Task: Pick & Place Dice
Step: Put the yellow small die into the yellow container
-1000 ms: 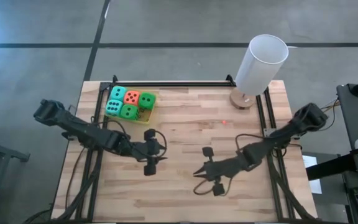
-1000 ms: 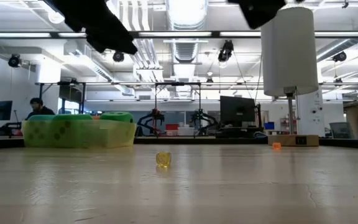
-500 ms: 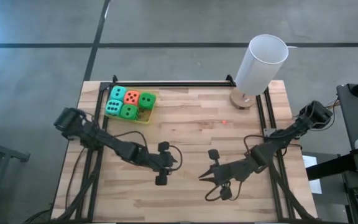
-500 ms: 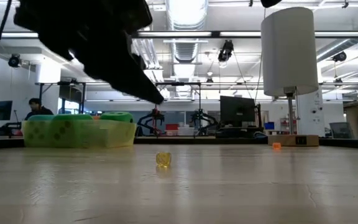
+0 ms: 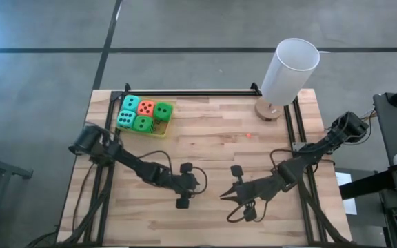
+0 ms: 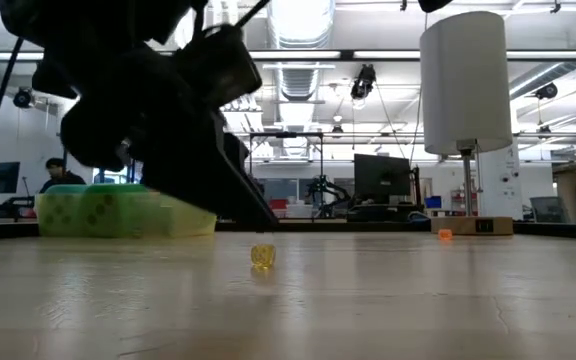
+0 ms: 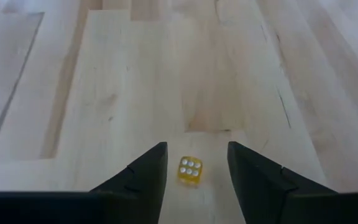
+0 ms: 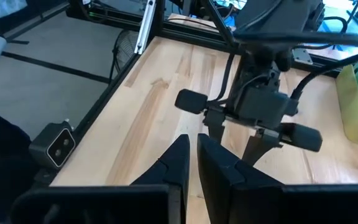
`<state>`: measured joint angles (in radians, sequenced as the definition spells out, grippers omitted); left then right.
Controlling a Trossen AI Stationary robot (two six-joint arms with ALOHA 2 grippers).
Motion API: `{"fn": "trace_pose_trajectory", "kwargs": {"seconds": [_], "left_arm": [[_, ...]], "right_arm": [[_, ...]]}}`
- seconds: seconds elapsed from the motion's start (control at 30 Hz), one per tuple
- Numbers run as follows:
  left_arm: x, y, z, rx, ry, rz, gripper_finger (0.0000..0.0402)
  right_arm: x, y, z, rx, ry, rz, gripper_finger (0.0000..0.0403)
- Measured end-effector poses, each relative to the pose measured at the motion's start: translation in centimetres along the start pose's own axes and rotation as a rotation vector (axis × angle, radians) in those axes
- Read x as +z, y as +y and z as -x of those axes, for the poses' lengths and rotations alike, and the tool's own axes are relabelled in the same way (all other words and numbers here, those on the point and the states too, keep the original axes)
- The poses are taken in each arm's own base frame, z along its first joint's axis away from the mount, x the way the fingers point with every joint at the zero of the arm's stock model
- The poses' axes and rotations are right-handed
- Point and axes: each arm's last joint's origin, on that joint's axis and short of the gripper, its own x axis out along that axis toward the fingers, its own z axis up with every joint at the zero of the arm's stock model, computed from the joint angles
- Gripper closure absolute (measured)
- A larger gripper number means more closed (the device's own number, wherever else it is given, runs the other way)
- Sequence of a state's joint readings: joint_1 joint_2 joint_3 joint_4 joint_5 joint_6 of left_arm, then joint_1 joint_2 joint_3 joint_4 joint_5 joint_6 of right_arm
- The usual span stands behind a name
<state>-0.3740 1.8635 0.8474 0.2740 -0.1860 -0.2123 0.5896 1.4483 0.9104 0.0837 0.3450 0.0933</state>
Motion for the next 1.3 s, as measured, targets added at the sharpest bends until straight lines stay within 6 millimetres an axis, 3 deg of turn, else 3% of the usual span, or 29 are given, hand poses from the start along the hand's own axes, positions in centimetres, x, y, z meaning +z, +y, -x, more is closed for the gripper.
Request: {"fn": "trace_pose_trajectory", "kwargs": {"seconds": [0.33, 0.73, 0.87, 1.2, 1.3], "left_arm": [[-1.4, 0.0, -1.7, 0.006, 0.029, -0.006, 0.0218], [-1.5, 0.0, -1.7, 0.009, 0.035, -0.006, 0.0209], [-1.6, 0.0, -1.6, 0.012, 0.046, -0.007, 0.0236], [-1.7, 0.0, -1.6, 0.015, 0.057, -0.011, 0.0353], [-1.6, 0.1, -1.6, 0.016, 0.056, -0.012, 0.0360]], "right_arm": [[0.0, 0.0, 0.0, 0.000, -0.001, 0.000, 0.0374], [0.0, 0.0, 0.0, 0.000, -0.001, -0.002, 0.0374], [0.0, 0.0, 0.0, 0.000, -0.001, -0.002, 0.0374], [0.0, 0.0, 0.0, 0.000, -0.002, -0.005, 0.0374], [0.0, 0.0, 0.0, 0.000, -0.003, -0.004, 0.0374]]}}
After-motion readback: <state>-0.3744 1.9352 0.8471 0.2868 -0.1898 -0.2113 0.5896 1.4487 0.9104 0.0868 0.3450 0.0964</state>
